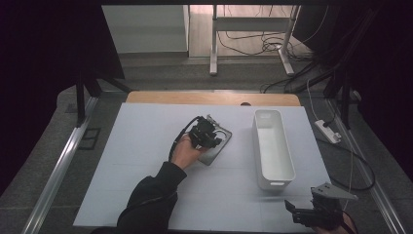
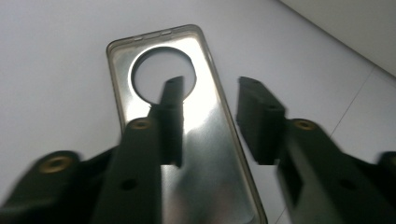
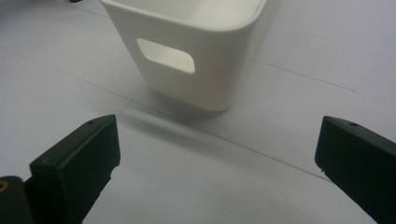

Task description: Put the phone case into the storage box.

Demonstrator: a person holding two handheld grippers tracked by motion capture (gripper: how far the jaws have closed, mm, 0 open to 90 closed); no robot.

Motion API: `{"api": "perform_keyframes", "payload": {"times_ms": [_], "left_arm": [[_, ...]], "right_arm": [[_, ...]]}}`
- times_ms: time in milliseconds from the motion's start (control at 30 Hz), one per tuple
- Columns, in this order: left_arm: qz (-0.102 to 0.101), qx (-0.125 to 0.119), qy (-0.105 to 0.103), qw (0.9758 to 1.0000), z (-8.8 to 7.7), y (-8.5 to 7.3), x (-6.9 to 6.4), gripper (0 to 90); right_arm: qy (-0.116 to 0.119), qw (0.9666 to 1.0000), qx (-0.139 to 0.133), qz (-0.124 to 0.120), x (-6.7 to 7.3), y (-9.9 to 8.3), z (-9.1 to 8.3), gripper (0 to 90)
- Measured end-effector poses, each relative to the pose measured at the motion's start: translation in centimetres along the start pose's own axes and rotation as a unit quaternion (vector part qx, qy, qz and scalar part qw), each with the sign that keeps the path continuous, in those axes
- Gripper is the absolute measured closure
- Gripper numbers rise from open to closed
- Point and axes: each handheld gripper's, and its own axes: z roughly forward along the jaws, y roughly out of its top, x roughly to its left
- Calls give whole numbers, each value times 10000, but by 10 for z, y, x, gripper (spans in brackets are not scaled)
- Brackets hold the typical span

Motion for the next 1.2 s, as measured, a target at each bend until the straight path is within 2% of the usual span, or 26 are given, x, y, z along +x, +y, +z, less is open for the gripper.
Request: {"api": "perform_keyframes", "payload": {"times_ms": [100,233,333,467,533,600,667,967,1200], "left_arm": [[-65,3,42,10000,-3,-3,4,536],[-208,-40,204,9996,-8,-9,14,378],[-262,-55,303,9992,-12,-13,23,324],[-486,-24,324,9983,-18,-20,36,177],[-530,-18,323,9981,-19,-21,38,154],[-588,31,347,9977,-20,-24,42,87],[-533,149,368,9978,-22,-26,46,29],[-336,250,479,9980,-25,-25,48,0],[-352,358,432,9978,-10,-29,46,0]], "right_arm": [[-2,10000,2,1,0,0,0,3],[-4,10000,8,2,0,0,0,3],[-5,10000,10,2,0,0,0,3],[-7,10000,5,9,0,0,1,3],[-8,10000,6,8,0,0,1,3],[-7,10000,11,10,0,0,0,3],[-7,10000,12,10,0,0,1,3],[-7,10000,20,7,0,0,1,3],[-1,10000,10,3,0,0,1,3]]}}
